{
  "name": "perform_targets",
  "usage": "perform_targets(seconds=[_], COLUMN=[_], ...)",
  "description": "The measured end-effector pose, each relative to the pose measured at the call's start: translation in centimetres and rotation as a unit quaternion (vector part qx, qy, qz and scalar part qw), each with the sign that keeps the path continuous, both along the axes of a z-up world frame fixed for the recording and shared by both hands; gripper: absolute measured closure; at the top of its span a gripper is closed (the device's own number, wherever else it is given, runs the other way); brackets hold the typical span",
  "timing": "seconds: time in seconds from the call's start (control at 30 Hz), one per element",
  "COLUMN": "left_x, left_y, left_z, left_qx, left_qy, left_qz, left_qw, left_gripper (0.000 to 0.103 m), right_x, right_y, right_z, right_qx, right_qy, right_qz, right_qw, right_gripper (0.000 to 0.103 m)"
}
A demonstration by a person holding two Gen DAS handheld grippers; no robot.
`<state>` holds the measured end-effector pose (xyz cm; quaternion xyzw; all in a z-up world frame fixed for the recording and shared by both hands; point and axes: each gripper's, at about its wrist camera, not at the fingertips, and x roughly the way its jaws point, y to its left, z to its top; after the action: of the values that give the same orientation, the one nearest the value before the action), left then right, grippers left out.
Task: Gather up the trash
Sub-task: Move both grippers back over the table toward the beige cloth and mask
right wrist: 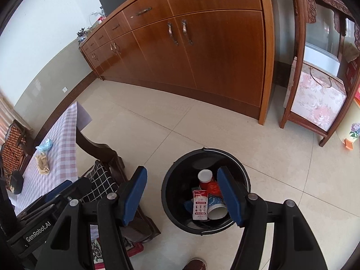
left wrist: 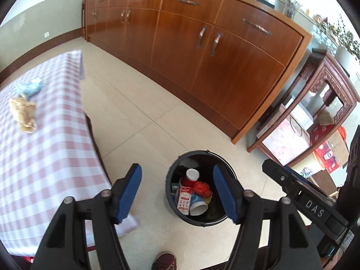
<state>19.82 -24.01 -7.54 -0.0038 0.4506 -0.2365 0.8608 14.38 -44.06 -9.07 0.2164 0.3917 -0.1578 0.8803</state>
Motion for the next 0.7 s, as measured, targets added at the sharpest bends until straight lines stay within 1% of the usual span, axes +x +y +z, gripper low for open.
perform_targets(seconds=[0.1,0.2,0.4,0.6,0.7], left_x=[0.2,0.4,0.7,2.0,2.9], left_y=[2.2,4.7,9.7,14.4,16.3], left_z=[1.0,1.7,2.6,2.3,2.0], left_qx=[0.002,0.003,0.009,0.018,0.021], left_qy=[-0.017,-0.026,-0.044,-0.046,-0.045], left_qz=[0.024,0.049,0.101,0.153,0.175], left_qw=[0.9996,0.9985,0.9938,0.987,0.9832], left_gripper=[0.035,0.035,0.035,0.035,0.035], right_x=[0.9,1.7,3.4,5.3,6.3], right_y=[2.2,4.5,9.8,14.8,16.8], right_z=[1.2,2.3,4.5,5.0,4.9], right_qx=[-0.003,-0.005,-0.015,-0.024,-0.021], right_qy=[-0.012,-0.031,-0.06,-0.069,-0.071], right_qz=[0.024,0.048,0.102,0.155,0.176], right_qw=[1.0,0.998,0.993,0.985,0.982], right_gripper=[0.036,0.036,0.036,0.036,0.036])
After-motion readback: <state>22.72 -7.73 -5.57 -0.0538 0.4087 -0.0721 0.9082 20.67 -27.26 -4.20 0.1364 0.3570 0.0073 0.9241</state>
